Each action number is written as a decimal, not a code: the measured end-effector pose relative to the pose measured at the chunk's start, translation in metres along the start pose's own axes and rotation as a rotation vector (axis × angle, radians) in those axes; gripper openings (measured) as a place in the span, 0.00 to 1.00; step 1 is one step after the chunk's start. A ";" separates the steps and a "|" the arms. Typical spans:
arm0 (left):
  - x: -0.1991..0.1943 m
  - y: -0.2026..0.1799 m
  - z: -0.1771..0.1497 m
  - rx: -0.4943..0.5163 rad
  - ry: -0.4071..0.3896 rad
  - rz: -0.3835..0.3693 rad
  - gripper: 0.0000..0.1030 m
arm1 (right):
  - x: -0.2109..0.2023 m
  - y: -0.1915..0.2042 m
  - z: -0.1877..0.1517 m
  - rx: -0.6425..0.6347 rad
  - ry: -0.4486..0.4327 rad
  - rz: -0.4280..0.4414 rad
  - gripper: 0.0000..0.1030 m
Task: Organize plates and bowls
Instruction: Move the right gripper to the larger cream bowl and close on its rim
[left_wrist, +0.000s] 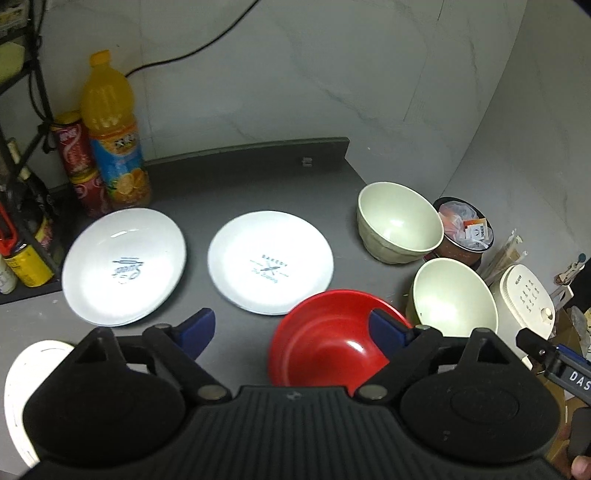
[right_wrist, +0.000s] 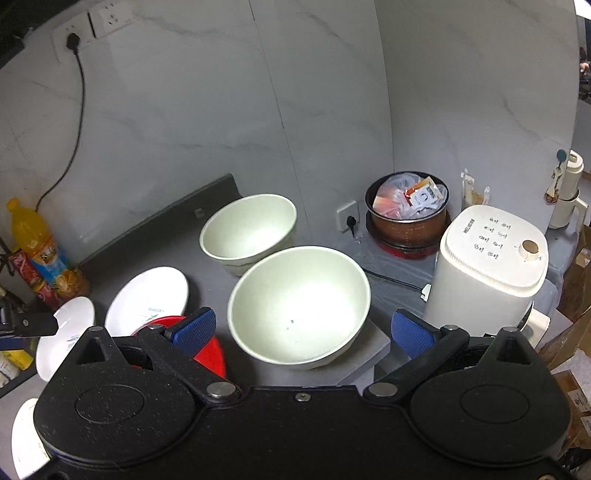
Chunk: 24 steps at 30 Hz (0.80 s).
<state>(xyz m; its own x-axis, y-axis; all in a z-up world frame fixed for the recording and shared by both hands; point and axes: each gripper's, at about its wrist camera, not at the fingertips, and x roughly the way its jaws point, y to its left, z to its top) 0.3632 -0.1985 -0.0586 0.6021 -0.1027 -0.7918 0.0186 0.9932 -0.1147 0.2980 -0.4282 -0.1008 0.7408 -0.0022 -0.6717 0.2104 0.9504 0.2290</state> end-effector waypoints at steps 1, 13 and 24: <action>0.004 -0.005 0.001 0.002 0.004 -0.001 0.85 | 0.003 -0.003 0.001 0.000 0.005 0.003 0.95; 0.050 -0.065 0.007 0.018 0.086 -0.064 0.64 | 0.048 -0.045 0.009 0.042 0.127 0.041 0.73; 0.094 -0.103 0.021 0.063 0.133 -0.105 0.52 | 0.085 -0.063 0.010 0.058 0.233 0.097 0.54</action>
<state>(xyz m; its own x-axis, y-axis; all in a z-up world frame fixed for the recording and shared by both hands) 0.4342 -0.3093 -0.1085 0.4835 -0.2083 -0.8502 0.1282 0.9776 -0.1667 0.3541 -0.4916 -0.1656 0.5939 0.1665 -0.7871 0.1868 0.9231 0.3362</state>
